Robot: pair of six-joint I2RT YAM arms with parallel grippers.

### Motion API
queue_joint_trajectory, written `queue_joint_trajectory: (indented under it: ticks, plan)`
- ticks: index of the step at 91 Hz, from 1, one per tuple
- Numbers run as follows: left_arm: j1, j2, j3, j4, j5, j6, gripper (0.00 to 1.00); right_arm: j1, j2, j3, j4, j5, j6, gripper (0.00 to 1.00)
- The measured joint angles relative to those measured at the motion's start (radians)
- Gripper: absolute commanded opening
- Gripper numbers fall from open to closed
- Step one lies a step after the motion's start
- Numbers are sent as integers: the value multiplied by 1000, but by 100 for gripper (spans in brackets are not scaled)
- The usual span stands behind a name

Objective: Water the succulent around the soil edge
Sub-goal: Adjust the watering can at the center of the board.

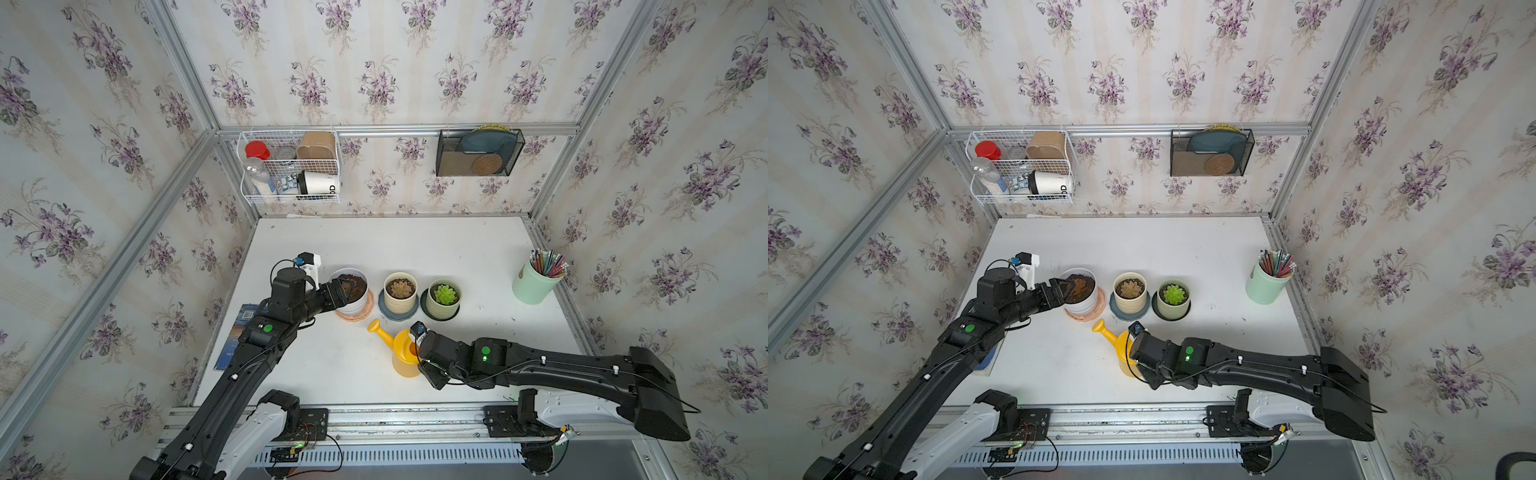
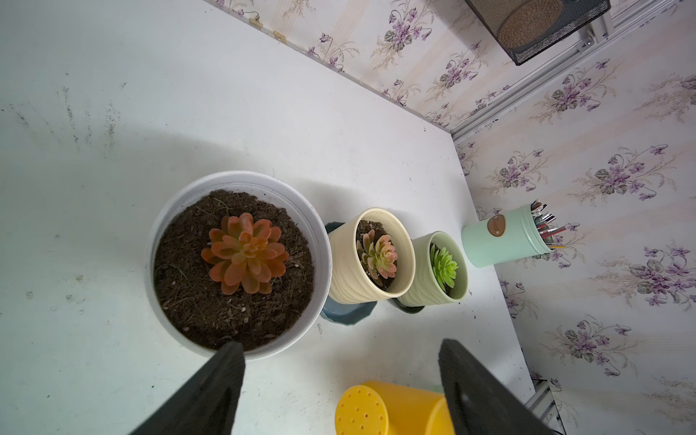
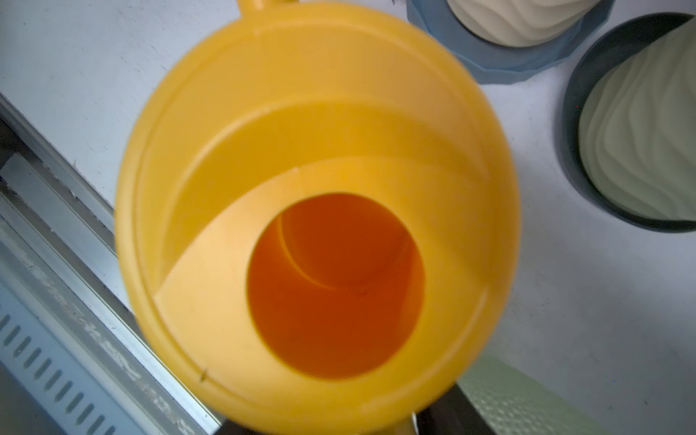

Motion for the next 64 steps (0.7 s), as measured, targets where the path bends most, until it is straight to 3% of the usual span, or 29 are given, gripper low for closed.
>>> queue_joint_trajectory:
  ticks: [18, 34, 64]
  plan:
    - [0, 3, 0, 0, 7, 0, 85, 0, 10, -26, 87, 3, -39, 25]
    - [0, -4, -2, 0, 6, -1, 85, 0, -3, -43, 131, -1, -43, 0]
    - [0, -35, -30, 2, -24, -9, 85, 0, -32, -11, 128, -34, -95, 0]
